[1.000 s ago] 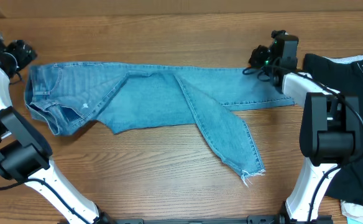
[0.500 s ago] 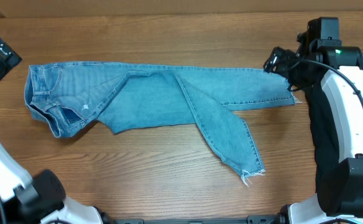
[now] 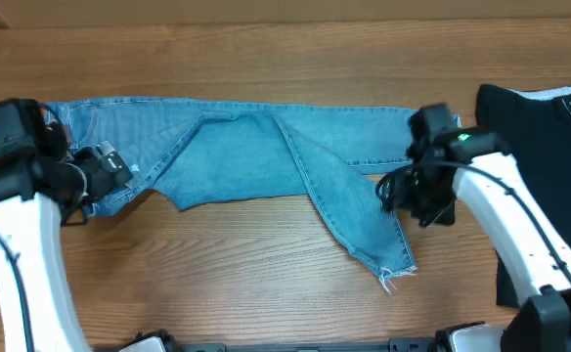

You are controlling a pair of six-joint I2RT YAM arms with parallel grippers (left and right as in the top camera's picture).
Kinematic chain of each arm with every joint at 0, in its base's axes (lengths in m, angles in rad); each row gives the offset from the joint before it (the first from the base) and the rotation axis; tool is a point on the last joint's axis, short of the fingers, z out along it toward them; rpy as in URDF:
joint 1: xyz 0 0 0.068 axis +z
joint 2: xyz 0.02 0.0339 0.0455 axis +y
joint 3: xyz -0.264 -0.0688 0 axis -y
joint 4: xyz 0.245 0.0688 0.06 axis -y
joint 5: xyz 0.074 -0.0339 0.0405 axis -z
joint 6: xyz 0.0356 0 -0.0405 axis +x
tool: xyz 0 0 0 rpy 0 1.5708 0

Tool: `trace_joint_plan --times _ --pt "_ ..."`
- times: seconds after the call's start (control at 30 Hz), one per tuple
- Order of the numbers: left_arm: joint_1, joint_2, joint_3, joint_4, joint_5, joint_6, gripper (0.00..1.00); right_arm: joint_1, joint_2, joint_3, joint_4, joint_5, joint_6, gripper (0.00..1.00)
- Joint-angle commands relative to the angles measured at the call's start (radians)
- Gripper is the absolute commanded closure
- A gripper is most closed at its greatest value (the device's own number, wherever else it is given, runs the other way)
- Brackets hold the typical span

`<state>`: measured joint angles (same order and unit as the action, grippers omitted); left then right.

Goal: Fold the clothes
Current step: 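Move the right gripper to the lower leg hem and grasp it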

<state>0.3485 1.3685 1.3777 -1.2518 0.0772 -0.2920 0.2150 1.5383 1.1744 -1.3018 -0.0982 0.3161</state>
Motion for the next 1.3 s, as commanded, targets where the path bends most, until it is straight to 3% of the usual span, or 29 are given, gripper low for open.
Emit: trace_joint_plan --times 0.0,0.23,0.33,0.37,0.43,0.9,1.0,1.07,1.17,1.2,1.27 --pt "-0.002 0.076 -0.041 0.055 0.072 0.055 0.00 0.086 -0.011 -0.122 0.050 -0.007 -0.003 0.27" --pt "-0.002 0.159 -0.041 0.123 0.108 0.072 0.00 0.311 -0.011 -0.207 0.112 -0.022 -0.003 0.27" --pt "-0.002 0.159 -0.041 0.151 0.108 0.070 0.00 0.361 -0.010 -0.207 0.121 0.029 -0.002 0.38" --pt "-0.002 0.159 -0.041 0.154 0.109 0.068 0.00 0.368 -0.010 -0.207 0.125 0.051 -0.002 0.38" --pt "-0.001 0.159 -0.041 0.158 0.131 0.068 0.00 0.369 -0.007 -0.207 0.130 0.143 0.022 0.28" --pt "-0.001 0.159 -0.041 0.172 0.157 0.068 0.00 0.369 0.027 -0.277 0.213 0.073 -0.067 0.40" --pt "-0.001 0.159 -0.041 0.171 0.157 0.068 0.00 0.369 0.027 -0.284 0.220 0.035 -0.090 0.32" --pt "-0.001 0.159 -0.041 0.172 0.160 0.068 0.00 0.369 0.027 -0.285 0.220 0.035 -0.089 0.33" --pt "-0.001 0.159 -0.041 0.171 0.160 0.068 0.00 0.369 0.029 -0.305 0.241 -0.022 -0.108 0.27" --pt "-0.001 0.159 -0.041 0.171 0.160 0.068 0.00 0.368 0.029 -0.306 0.243 -0.017 -0.107 0.28" --pt "-0.001 0.159 -0.041 0.171 0.161 0.068 0.00 0.352 0.029 -0.306 0.243 -0.016 -0.093 0.39"
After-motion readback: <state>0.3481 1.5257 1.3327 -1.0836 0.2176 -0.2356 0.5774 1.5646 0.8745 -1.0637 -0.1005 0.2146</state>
